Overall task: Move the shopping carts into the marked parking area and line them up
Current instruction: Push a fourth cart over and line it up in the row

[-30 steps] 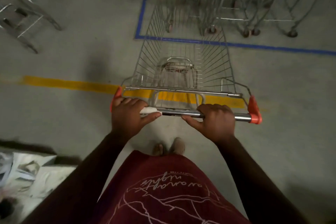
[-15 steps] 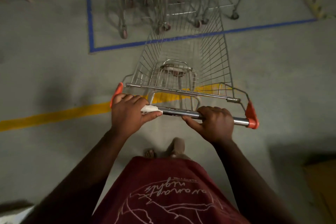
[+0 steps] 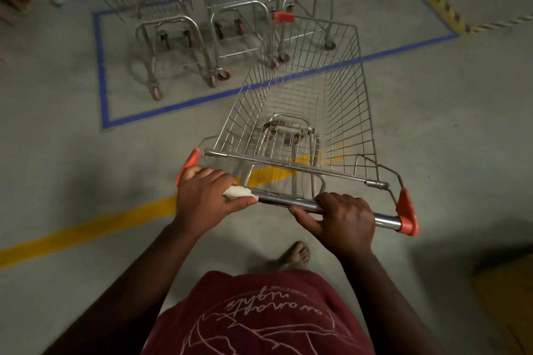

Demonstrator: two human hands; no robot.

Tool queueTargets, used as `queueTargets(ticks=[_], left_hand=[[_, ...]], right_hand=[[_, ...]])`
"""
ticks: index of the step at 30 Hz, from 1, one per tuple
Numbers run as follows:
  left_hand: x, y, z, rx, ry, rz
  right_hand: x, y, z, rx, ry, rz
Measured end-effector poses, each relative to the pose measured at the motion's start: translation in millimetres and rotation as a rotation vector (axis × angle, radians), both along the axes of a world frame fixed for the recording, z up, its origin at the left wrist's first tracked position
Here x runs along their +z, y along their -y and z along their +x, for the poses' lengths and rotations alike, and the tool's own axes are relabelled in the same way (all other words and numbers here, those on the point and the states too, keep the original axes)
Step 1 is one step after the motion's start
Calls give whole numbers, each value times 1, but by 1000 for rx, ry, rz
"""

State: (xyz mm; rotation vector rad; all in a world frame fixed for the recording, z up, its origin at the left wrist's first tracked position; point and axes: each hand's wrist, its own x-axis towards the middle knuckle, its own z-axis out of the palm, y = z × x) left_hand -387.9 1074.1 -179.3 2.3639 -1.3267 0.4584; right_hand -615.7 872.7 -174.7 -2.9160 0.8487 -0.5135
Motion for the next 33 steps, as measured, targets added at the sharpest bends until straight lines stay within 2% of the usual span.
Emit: queueTargets(ticks=[6,14,22,33], left_hand=[[8,139,-18,-46,-36,8],[3,284,-27,-98,-49,39],[-3,444,1,-205,-37,-35],[-6,683,16,-218,-60,-57]], right_hand=[[9,132,-21,-30,-33,26],[13,263,-39,-143,-11,27],[7,393,-29,-283,-51,6],[6,635,-2,-427,-103,-10]])
